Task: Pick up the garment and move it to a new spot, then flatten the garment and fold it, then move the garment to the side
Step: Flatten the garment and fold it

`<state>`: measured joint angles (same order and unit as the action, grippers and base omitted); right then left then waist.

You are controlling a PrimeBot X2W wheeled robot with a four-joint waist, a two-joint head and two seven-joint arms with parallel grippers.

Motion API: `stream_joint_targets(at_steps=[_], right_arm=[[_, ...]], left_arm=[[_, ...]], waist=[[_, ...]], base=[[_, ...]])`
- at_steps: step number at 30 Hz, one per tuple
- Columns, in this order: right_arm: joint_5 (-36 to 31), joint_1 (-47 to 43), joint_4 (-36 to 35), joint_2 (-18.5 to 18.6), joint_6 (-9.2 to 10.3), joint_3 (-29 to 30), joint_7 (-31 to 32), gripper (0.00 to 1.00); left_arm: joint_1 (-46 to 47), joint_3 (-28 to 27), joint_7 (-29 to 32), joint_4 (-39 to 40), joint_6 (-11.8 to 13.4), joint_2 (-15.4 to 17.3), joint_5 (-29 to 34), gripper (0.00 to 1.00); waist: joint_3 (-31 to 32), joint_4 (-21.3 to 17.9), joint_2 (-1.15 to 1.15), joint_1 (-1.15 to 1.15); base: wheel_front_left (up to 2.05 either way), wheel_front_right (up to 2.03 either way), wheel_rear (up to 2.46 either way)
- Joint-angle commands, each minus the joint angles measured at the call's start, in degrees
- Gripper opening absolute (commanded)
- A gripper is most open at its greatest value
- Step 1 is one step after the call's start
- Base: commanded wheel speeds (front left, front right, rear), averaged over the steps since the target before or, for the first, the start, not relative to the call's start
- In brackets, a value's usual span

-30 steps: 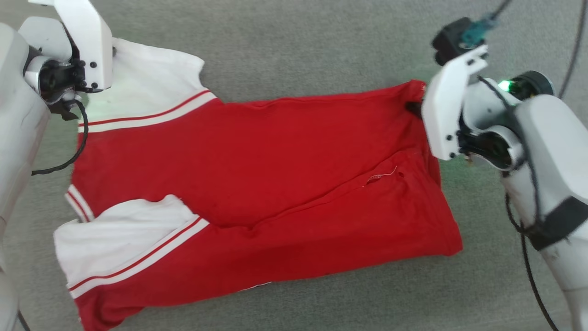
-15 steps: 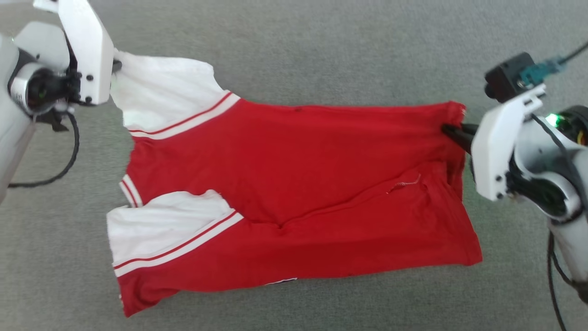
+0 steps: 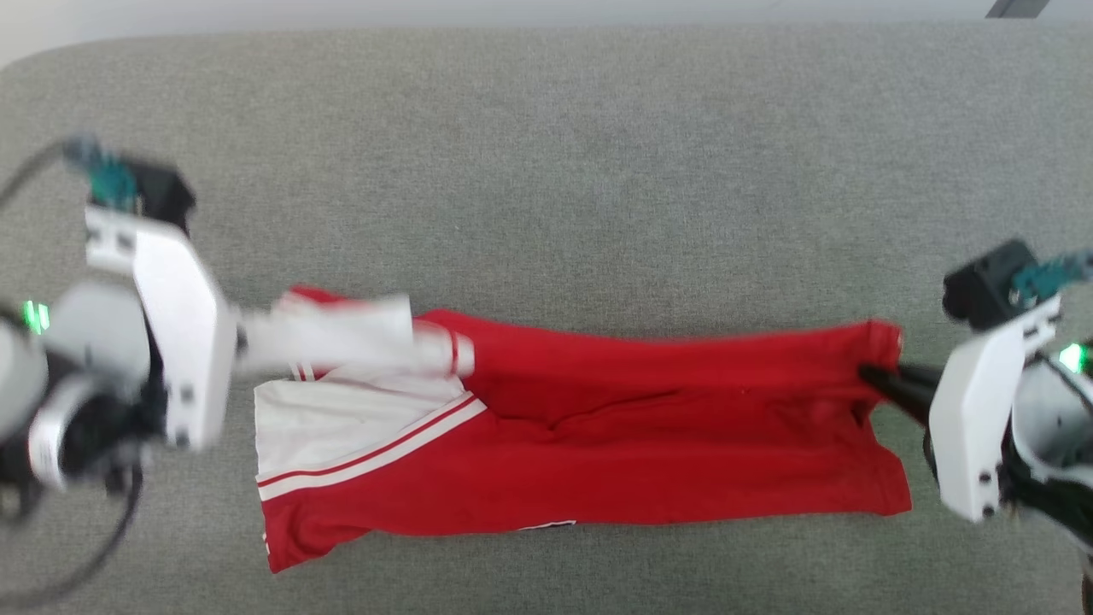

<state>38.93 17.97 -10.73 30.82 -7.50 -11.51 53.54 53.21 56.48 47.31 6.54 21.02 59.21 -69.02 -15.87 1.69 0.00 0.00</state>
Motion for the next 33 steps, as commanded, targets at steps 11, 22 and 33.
stream_joint_targets(at_steps=[11, 22, 33], right_arm=[[-0.85, -8.48, 1.75, -3.47, 0.02, 1.43, -0.41, 0.27], [-0.19, -9.75, 6.66, -6.02, 0.01, 2.64, -3.90, 1.00], [1.50, -9.80, 11.96, -6.43, 0.01, 6.95, -4.22, 1.00]], left_arm=[[-16.11, 1.86, -7.25, 6.58, 7.12, 1.69, -6.91, 0.15], [-22.50, -0.55, -21.04, -1.68, 2.00, -2.69, -7.40, 1.00], [-29.05, -5.34, -43.79, -2.16, -1.54, -4.04, -3.15, 1.00]], waist=[[2.06, 0.20, 0.00, 0.00], [4.66, 0.04, 0.00, 0.00], [4.43, 2.31, 0.00, 0.00]], base=[[0.00, 0.00, 0.00], [0.00, 0.00, 0.00], [0.00, 0.00, 0.00]])
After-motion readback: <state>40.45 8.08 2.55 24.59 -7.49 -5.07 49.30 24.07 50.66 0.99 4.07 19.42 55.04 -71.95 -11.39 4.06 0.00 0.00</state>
